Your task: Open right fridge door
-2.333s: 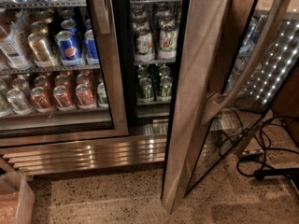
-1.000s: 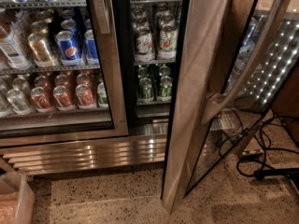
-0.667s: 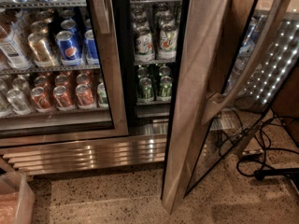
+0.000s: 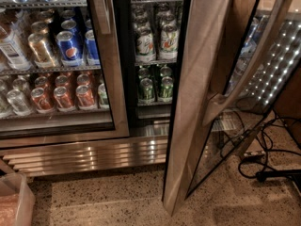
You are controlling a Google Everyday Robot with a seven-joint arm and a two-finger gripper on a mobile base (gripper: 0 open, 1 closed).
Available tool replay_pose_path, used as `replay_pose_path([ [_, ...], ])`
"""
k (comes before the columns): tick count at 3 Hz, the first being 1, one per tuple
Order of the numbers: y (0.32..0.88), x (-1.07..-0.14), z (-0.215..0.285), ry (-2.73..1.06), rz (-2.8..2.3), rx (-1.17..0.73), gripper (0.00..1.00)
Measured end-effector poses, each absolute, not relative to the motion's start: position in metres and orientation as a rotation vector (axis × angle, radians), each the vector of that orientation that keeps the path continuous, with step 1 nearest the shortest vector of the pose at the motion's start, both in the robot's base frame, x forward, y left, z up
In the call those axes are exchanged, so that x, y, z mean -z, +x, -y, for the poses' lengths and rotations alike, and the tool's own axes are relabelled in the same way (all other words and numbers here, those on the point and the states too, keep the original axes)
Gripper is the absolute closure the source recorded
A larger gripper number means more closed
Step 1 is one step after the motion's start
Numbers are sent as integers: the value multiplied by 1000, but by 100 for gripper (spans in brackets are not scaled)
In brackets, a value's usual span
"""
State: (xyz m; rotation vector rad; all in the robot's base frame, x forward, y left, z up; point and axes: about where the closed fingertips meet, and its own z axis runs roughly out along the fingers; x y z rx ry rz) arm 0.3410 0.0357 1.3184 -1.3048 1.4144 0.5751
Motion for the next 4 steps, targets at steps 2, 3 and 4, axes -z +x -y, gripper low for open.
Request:
replay_pose_path([
  [2, 341, -1318, -36, -1305, -1414, -575, 0],
  [3, 341, -1318, -36, -1305, -1414, -575, 0],
  [4, 341, -1318, -36, -1305, -1414, -575, 0],
])
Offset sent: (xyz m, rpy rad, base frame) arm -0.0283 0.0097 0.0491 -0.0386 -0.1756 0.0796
